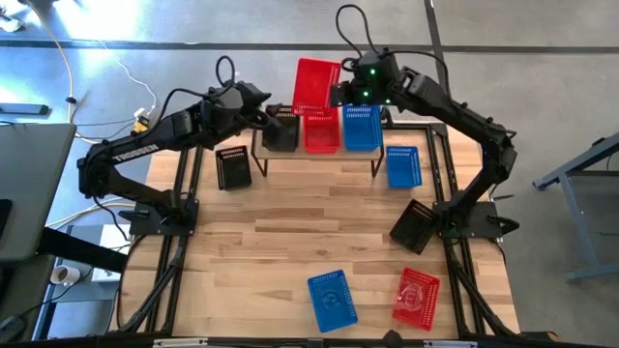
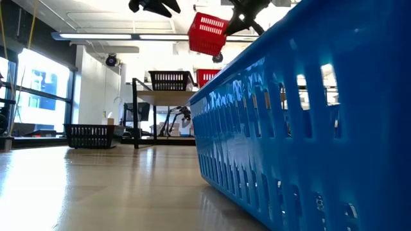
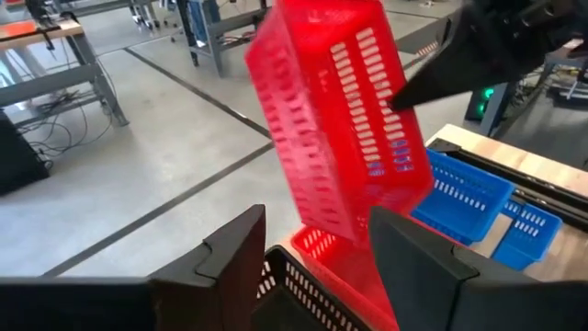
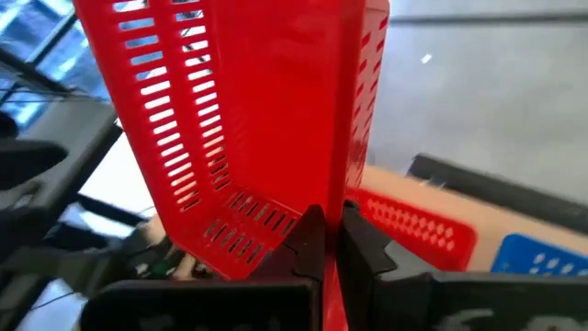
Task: Stack baskets on shelf by color
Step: Stack the top red bin on top of the red bin on the shelf
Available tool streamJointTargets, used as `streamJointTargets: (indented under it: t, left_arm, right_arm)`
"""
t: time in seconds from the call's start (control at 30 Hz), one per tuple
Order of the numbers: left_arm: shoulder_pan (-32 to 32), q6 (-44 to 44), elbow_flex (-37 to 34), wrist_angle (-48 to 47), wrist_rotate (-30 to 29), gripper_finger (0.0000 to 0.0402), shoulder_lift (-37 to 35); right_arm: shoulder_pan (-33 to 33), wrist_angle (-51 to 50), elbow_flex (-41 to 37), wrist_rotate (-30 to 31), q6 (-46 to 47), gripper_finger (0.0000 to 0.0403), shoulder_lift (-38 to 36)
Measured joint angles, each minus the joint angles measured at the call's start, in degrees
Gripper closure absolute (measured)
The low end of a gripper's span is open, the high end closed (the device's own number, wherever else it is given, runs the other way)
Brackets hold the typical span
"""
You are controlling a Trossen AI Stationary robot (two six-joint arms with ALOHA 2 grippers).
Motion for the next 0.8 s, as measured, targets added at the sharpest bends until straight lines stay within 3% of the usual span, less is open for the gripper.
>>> streamJointTargets:
  t: [0.2, 0.47, 0.8]
  left_arm:
    - [1.3, 0.0, 0.0, -0.6, 0.0, 0.0217, -1.0]
    - [1.9, 0.0, 0.0, -3.0, 0.0, 0.0217, -1.0]
    - [1.9, 0.0, 0.0, -7.8, 0.0, 0.0218, -1.0]
  right_arm:
    - [-3.3, -1.8, 0.5, -6.5, 2.8, 0.0403, 0.0]
    - [-6.0, -7.5, 7.6, -7.5, 1.1, 0.0403, -0.3]
    - [-6.4, -15.6, 7.5, -10.7, 6.3, 0.0403, -0.2]
